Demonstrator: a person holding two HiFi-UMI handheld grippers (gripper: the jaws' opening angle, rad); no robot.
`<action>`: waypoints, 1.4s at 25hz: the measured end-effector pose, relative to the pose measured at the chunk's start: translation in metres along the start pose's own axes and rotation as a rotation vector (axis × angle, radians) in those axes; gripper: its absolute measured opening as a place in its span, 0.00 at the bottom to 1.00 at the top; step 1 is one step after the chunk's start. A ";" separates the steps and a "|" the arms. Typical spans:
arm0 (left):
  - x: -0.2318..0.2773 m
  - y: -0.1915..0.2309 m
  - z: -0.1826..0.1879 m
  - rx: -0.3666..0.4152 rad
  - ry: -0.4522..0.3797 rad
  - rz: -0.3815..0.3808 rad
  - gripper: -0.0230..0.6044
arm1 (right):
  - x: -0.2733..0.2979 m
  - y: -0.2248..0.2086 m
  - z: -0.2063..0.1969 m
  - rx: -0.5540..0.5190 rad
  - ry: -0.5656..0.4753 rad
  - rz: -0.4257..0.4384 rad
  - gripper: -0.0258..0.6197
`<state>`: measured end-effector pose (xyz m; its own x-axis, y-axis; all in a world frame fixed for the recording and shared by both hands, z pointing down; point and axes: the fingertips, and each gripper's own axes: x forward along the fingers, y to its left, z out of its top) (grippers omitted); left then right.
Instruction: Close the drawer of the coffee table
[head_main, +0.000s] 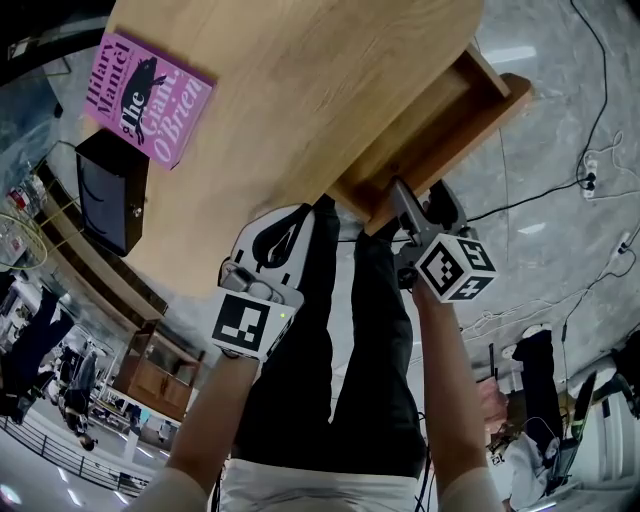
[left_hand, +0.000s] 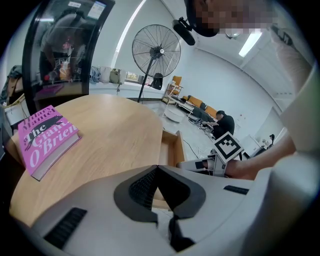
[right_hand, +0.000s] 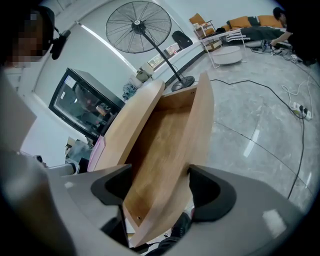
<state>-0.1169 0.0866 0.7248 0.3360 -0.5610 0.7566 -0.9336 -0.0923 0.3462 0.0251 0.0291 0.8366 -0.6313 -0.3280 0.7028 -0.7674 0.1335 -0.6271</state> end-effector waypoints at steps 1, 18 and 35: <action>-0.001 0.002 0.000 0.004 -0.001 -0.001 0.05 | 0.002 0.003 0.000 0.000 0.001 0.004 0.61; -0.002 0.017 0.001 -0.026 0.001 -0.013 0.05 | 0.041 0.061 0.012 -0.040 0.010 0.158 0.62; -0.002 0.034 0.008 -0.060 -0.022 0.001 0.05 | 0.073 0.098 0.022 -0.057 0.027 0.281 0.62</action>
<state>-0.1506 0.0783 0.7311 0.3320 -0.5788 0.7448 -0.9246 -0.0432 0.3786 -0.0934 -0.0021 0.8193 -0.8224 -0.2458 0.5130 -0.5663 0.2681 -0.7794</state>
